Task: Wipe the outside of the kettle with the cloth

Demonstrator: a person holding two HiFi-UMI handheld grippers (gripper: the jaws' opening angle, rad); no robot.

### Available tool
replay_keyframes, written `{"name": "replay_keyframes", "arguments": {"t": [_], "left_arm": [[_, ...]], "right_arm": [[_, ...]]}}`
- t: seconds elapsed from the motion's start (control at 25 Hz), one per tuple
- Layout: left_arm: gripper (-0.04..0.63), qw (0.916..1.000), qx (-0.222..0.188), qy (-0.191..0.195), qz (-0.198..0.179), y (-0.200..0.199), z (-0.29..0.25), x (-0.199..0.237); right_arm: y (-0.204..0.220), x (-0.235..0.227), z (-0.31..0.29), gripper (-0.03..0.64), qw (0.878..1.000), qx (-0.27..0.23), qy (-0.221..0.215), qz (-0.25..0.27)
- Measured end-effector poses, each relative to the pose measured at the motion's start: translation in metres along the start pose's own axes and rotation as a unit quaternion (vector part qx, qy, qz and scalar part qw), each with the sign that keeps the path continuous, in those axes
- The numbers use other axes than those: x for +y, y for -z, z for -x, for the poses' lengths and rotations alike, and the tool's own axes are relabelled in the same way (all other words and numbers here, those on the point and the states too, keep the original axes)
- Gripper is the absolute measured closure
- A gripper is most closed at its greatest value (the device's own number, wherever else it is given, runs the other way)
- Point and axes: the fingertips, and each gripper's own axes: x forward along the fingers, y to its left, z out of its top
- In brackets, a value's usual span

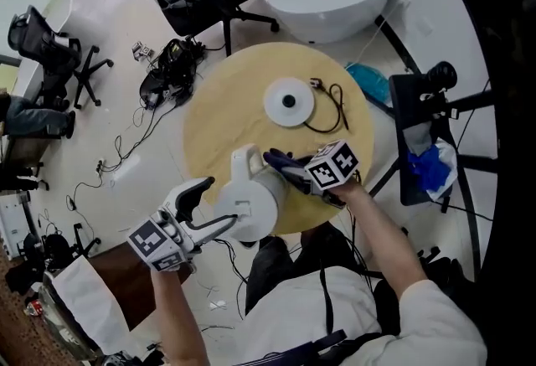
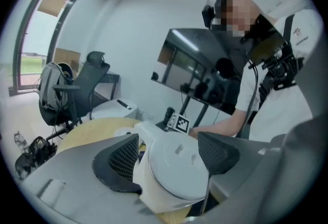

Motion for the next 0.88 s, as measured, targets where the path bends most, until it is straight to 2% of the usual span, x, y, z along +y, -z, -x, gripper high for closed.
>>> {"name": "replay_keyframes", "arguments": {"t": [0.08, 0.16, 0.24, 0.28, 0.44, 0.56, 0.68, 0.76, 0.88], "left_arm": [[0.230, 0.9979, -0.058, -0.031, 0.004, -0.018, 0.020, 0.000], [0.267, 0.9922, -0.105, -0.067, 0.001, -0.029, 0.043, -0.002], [0.352, 0.9863, -0.142, -0.084, 0.000, -0.032, 0.065, -0.013], [0.373, 0.9838, -0.157, -0.087, 0.002, -0.030, 0.076, -0.022], [0.595, 0.9758, -0.180, -0.125, 0.000, -0.003, 0.117, -0.049], [0.595, 0.9725, -0.198, -0.121, 0.019, 0.024, 0.149, -0.072], [0.595, 0.9653, -0.230, -0.113, 0.053, 0.051, 0.188, -0.086], [0.595, 0.9646, -0.218, -0.132, 0.066, 0.077, 0.215, -0.093], [0.595, 0.9650, -0.208, -0.145, 0.067, 0.103, 0.233, -0.107]], "right_arm": [[-0.015, 0.017, 0.030, 0.552, 0.999, -0.050, 0.014, 0.002], [-0.030, 0.040, 0.063, 0.552, 0.993, -0.111, 0.029, 0.004], [-0.040, 0.066, 0.094, 0.552, 0.984, -0.171, 0.047, 0.004], [-0.042, 0.078, 0.107, 0.552, 0.978, -0.199, 0.060, 0.003], [-0.027, 0.128, 0.148, 0.552, 0.944, -0.295, 0.149, 0.005], [0.000, 0.183, 0.164, 0.551, 0.908, -0.366, 0.204, 0.005], [0.032, 0.241, 0.164, 0.551, 0.871, -0.427, 0.243, -0.011], [0.058, 0.279, 0.144, 0.551, 0.858, -0.443, 0.258, -0.023], [0.088, 0.329, 0.124, 0.551, 0.848, -0.458, 0.263, -0.033]]}}
